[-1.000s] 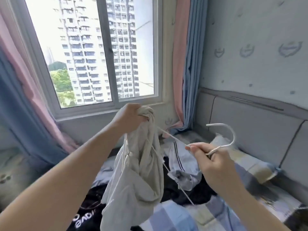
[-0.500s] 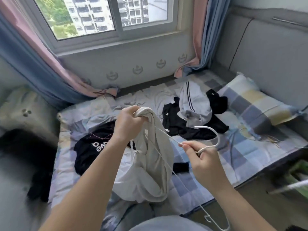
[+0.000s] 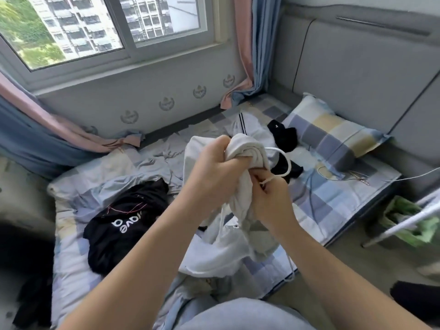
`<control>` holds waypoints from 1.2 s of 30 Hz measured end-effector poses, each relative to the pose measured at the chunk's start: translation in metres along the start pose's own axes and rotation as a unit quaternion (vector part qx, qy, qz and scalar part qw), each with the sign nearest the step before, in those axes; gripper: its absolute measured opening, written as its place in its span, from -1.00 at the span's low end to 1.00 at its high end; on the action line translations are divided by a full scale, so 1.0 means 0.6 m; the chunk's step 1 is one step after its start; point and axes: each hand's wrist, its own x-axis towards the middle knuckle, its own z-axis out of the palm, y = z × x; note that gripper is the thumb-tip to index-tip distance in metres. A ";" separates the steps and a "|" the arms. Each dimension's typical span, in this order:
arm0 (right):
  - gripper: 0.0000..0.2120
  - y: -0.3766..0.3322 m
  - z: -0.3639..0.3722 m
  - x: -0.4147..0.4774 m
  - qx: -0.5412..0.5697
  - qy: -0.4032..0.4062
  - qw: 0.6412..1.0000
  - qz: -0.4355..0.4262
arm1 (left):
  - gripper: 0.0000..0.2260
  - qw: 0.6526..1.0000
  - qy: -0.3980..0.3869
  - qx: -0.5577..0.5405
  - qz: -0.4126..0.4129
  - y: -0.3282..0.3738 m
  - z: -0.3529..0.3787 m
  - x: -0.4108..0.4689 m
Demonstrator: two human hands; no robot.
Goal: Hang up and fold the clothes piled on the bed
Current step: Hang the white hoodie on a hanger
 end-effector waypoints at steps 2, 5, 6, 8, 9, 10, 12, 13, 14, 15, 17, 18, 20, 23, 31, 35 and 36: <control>-0.74 -0.003 -0.008 0.007 0.052 0.017 0.998 0.010 | -0.93 0.999 -0.021 0.007 -0.023 -0.004 0.004 -0.004; -0.75 -0.012 -0.020 -0.003 0.144 -0.029 0.988 -0.040 | -0.93 0.997 -0.059 0.035 -0.040 -0.016 0.006 -0.011; -0.74 -0.015 -0.022 -0.008 0.166 -0.049 0.984 -0.037 | -0.93 0.996 -0.071 0.057 -0.025 -0.019 0.008 -0.014; -0.71 -0.015 -0.028 -0.011 0.183 -0.063 0.981 -0.020 | -0.87 0.991 -0.086 0.102 0.019 -0.022 0.009 -0.020; -0.73 -0.015 -0.034 -0.010 0.181 -0.061 0.981 -0.014 | -0.82 0.986 -0.083 0.134 0.053 -0.024 0.005 -0.022; -0.78 -0.014 -0.042 -0.008 0.176 -0.058 0.983 -0.012 | -0.75 0.976 -0.064 0.183 0.102 -0.027 -0.001 -0.023; -0.80 -0.011 -0.059 -0.004 0.171 -0.061 0.983 -0.013 | -0.62 0.926 -0.017 0.314 0.207 -0.031 -0.018 -0.021; -0.78 -0.012 -0.067 -0.003 0.168 -0.069 0.983 -0.019 | -0.57 0.901 -0.009 0.361 0.242 -0.030 -0.028 -0.019; -0.77 -0.015 -0.073 -0.001 0.164 -0.077 0.983 -0.031 | -0.52 0.884 -0.016 0.389 0.258 -0.030 -0.036 -0.016; -0.75 -0.018 -0.078 0.001 0.157 -0.084 0.983 -0.045 | -0.51 0.871 -0.031 0.413 0.264 -0.031 -0.044 -0.011; -0.69 -0.023 -0.082 0.003 0.128 -0.088 0.985 -0.071 | -0.53 0.859 -0.074 0.434 0.261 -0.037 -0.055 0.000; -0.69 -0.023 -0.082 0.003 0.110 -0.090 0.986 -0.082 | -0.51 0.864 -0.098 0.429 0.244 -0.042 -0.056 0.001; -0.68 -0.016 -0.076 0.000 0.077 -0.102 0.987 -0.095 | -0.46 0.886 -0.131 0.396 0.202 -0.061 -0.048 -0.007; -0.63 -0.002 -0.058 -0.006 0.029 -0.123 0.986 -0.109 | -0.40 0.915 -0.123 0.342 0.177 -0.099 -0.019 -0.044; -0.69 0.045 -0.054 -0.008 -0.067 -0.126 0.988 -0.059 | -0.64 0.976 -0.037 0.214 0.021 -0.191 0.006 -0.078; -0.83 0.084 -0.058 -0.058 -0.047 -0.042 0.998 0.016 | -0.61 0.990 0.047 0.131 -0.010 -0.207 -0.012 -0.087; -0.89 0.096 -0.047 -0.077 -0.051 -0.079 0.995 0.044 | -0.60 0.991 0.064 0.117 -0.012 -0.206 -0.014 -0.089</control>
